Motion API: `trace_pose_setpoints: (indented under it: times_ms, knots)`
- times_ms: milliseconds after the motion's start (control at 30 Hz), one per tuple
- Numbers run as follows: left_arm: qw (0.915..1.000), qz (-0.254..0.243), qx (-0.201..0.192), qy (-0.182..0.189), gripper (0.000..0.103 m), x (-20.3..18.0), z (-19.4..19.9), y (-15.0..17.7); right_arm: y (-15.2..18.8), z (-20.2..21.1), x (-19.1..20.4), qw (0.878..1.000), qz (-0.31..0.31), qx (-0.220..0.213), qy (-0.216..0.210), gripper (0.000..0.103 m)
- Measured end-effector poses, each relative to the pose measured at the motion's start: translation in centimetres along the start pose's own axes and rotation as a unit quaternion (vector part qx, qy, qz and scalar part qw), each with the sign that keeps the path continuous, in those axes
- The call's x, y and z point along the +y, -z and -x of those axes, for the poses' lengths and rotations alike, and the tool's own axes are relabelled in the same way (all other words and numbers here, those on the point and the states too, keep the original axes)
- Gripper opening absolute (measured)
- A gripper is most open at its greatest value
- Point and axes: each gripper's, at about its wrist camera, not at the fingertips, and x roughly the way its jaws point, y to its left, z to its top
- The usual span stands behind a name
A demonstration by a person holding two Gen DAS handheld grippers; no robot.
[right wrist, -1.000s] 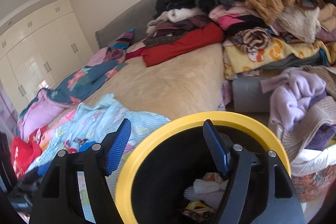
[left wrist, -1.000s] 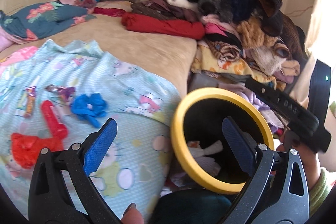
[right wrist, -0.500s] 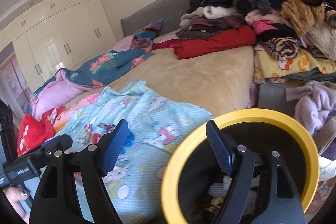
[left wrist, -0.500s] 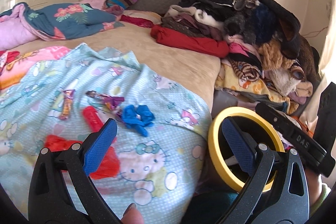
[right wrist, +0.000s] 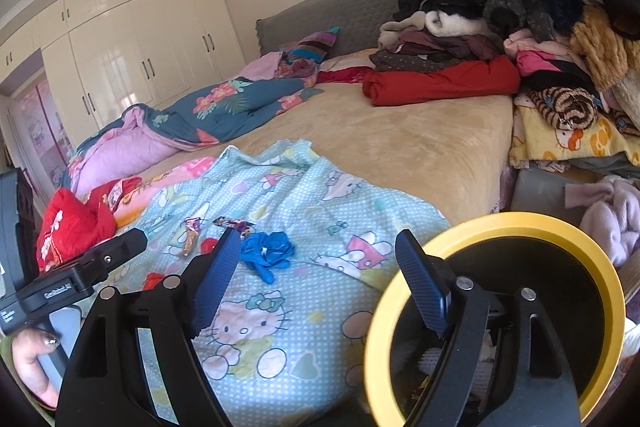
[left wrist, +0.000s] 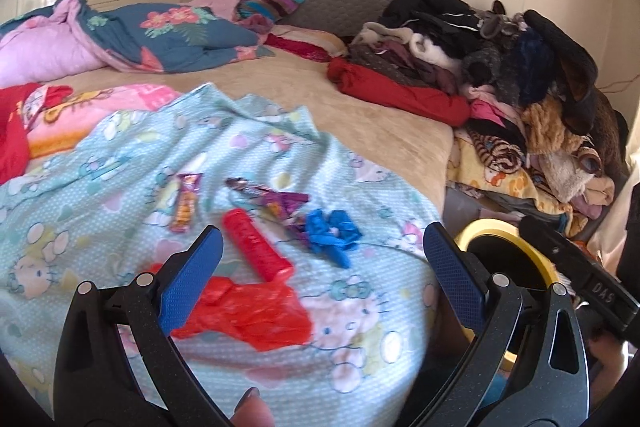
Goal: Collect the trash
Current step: 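Move both tools back to blanket toward red plastic bag and purple wrapper, then grasp red plastic bag with left tool while right tool grasps purple wrapper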
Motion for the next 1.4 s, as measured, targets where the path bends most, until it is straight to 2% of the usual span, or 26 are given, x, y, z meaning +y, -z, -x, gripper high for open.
trace_pose_setpoints:
  times_ms: [467,700,1133,1200,1233,1400]
  knots:
    - [0.9980,0.050,0.005,-0.039,0.092,6.6,-0.2,0.5,-0.3,-2.9,4.7,0.998,0.036,0.023,-0.039,0.077]
    - [0.9953,0.078,0.010,-0.055,0.092,9.5,-0.4,0.9,0.3,-5.2,6.6,0.996,0.056,0.046,-0.044,0.077]
    - [0.9905,0.115,0.061,-0.045,0.092,12.0,-2.9,3.3,0.2,-9.9,8.6,0.993,0.074,0.076,-0.060,0.077]
    - [0.9901,0.115,0.068,-0.043,0.092,12.0,-3.3,3.8,0.0,-10.8,8.8,0.992,0.073,0.079,-0.065,0.073]
    - [0.9900,0.114,0.071,-0.042,0.091,11.9,-3.5,4.0,-0.2,-11.4,8.9,0.992,0.071,0.082,-0.069,0.071]
    - [0.9889,0.118,0.087,-0.023,0.074,11.7,-4.6,4.8,-0.7,-14.3,9.4,0.989,0.077,0.100,-0.078,0.058]
